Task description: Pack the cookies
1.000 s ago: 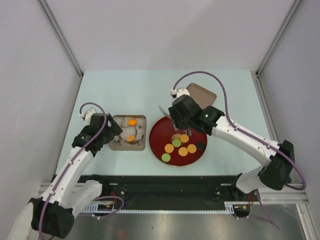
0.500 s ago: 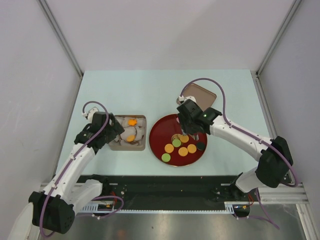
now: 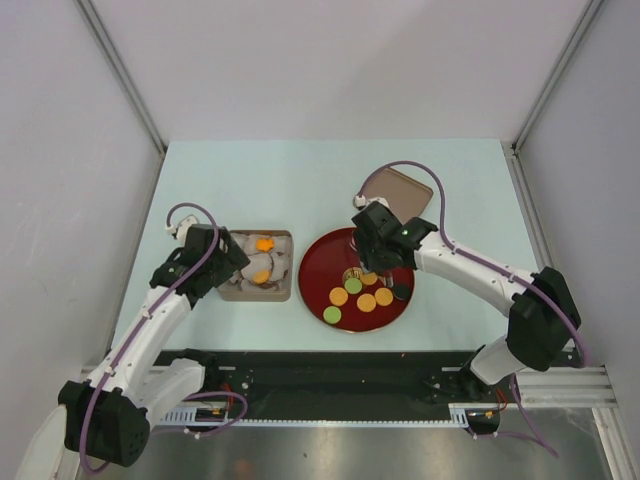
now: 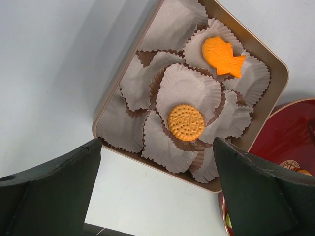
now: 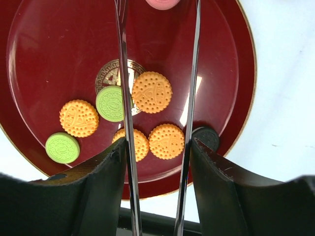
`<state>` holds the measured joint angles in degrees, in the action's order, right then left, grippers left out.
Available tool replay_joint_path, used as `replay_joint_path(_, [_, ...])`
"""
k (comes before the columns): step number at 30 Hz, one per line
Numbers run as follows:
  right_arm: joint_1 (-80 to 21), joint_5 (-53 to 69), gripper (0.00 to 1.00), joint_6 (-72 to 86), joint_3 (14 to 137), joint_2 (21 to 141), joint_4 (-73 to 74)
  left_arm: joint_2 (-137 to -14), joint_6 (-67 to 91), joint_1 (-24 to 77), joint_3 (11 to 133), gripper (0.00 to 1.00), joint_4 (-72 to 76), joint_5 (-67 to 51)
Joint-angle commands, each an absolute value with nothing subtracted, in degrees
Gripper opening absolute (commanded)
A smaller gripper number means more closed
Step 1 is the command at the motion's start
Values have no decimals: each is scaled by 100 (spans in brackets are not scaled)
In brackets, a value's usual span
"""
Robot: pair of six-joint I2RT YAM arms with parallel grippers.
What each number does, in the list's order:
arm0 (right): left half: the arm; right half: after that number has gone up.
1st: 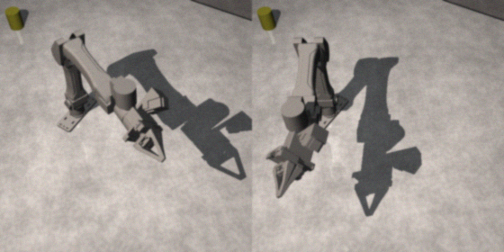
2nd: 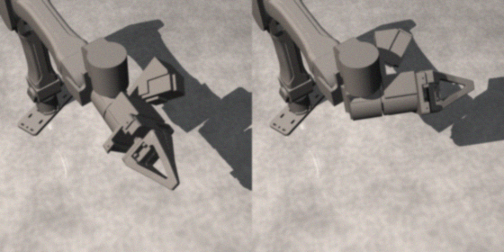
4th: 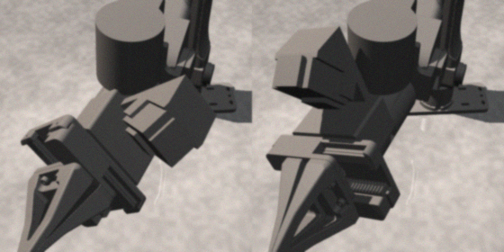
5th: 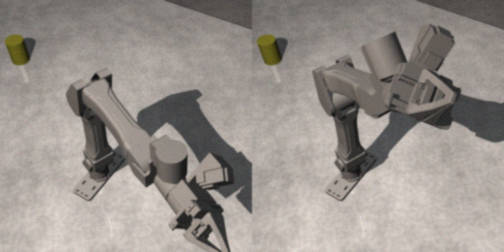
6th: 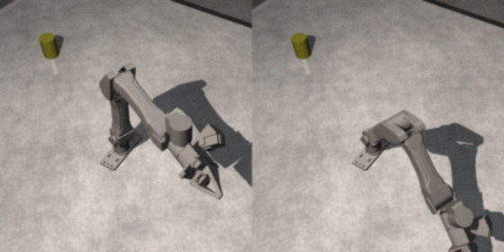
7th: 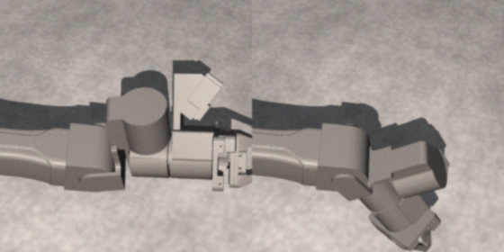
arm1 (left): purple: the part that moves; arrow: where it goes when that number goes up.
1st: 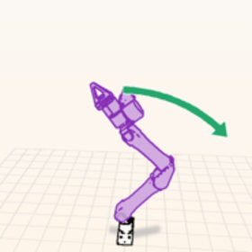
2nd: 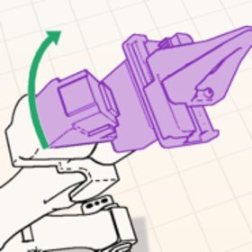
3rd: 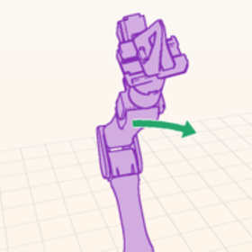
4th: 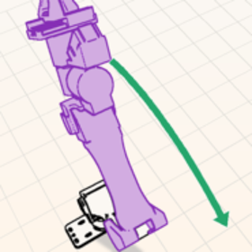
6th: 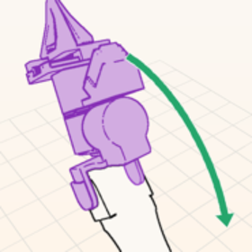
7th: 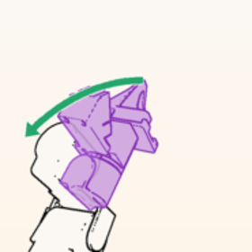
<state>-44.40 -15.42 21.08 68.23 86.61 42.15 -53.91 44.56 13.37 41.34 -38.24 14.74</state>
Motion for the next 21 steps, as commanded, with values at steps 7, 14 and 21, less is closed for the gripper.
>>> replay_joint_path(7, [-4456, -1310, 46, 2259, 6803, 8877, 3893, -5309, 4412, 1301, 4087, 100, -3762, 1459])
replay_joint_path(14, [-4421, -1310, 40, 2276, 6768, 8789, 4008, -5291, 4421, 1301, 4061, 100, -3744, 1433])
replay_joint_path(21, [-4509, -1239, 33, 2320, 6776, 8237, 3807, -5230, 4430, 1301, 4078, 100, -3797, 1459])
